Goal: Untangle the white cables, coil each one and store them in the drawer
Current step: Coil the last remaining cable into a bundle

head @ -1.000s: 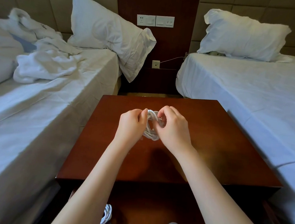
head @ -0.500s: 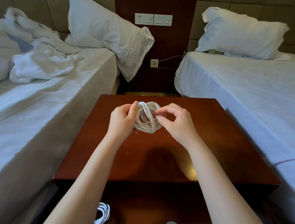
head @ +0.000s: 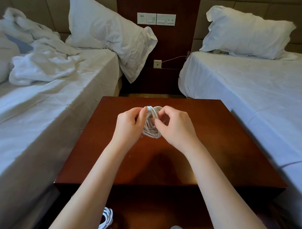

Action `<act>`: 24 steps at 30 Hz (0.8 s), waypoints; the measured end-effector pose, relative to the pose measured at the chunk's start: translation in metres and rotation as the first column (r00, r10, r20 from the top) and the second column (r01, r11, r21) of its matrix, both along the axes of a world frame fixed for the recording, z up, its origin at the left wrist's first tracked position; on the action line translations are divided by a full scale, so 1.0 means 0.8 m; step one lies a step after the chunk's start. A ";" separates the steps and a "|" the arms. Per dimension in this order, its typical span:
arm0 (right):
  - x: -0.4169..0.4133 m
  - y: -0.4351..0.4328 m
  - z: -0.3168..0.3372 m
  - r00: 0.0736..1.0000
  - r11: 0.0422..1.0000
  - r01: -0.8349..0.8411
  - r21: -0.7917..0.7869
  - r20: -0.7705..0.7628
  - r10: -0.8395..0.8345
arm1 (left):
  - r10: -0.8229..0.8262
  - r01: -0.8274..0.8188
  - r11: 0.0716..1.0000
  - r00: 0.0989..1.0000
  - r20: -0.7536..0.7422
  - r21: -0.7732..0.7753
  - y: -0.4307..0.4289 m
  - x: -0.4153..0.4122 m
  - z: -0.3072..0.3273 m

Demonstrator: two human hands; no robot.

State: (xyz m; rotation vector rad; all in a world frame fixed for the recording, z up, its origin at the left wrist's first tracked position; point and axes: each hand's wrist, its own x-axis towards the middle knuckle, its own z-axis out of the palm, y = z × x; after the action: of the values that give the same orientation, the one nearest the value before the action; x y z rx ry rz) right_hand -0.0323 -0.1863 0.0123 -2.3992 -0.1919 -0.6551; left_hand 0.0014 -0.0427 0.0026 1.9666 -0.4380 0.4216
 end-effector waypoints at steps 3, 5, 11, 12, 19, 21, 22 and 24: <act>0.000 0.005 -0.002 0.996 0.994 0.077 -0.079 0.047 -0.073 | 0.000 -0.001 1.000 1.000 -0.023 -0.027 0.001 0.000 -0.001; 0.001 0.006 -0.005 0.988 0.987 0.132 -0.093 0.089 -0.124 | -0.023 0.022 0.998 0.999 -0.022 -0.053 0.000 -0.002 -0.001; 0.005 0.008 -0.010 0.983 0.983 0.167 -0.078 0.096 -0.159 | -0.072 0.072 0.997 0.997 -0.028 -0.001 0.000 -0.003 0.001; 0.005 0.008 -0.011 0.981 0.984 0.164 -0.066 0.112 -0.156 | -0.090 0.090 0.996 0.995 -0.041 -0.001 0.000 -0.004 0.002; 0.009 0.002 -0.022 0.983 0.999 0.049 -0.016 0.177 -0.045 | -0.093 0.093 0.996 0.995 -0.044 0.002 0.003 -0.005 0.004; 0.010 0.002 -0.022 0.989 0.999 0.011 0.034 0.147 -0.016 | -0.107 0.108 0.994 0.993 -0.047 0.015 0.004 -0.005 0.005; 0.011 0.002 -0.021 0.992 0.998 -0.007 0.064 0.129 -0.001 | -0.115 0.116 0.993 0.992 -0.046 0.022 0.004 -0.005 0.005; 0.010 0.004 -0.018 0.993 0.995 -0.023 0.100 0.118 0.011 | -0.118 0.119 0.992 0.992 -0.036 0.031 0.005 -0.006 0.005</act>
State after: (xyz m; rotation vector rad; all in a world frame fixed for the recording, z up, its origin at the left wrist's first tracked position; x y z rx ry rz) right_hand -0.0241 -0.1835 -0.0025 -2.2619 -0.2232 -0.7798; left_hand -0.0032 -0.0385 0.0069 1.9652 -0.5399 0.3065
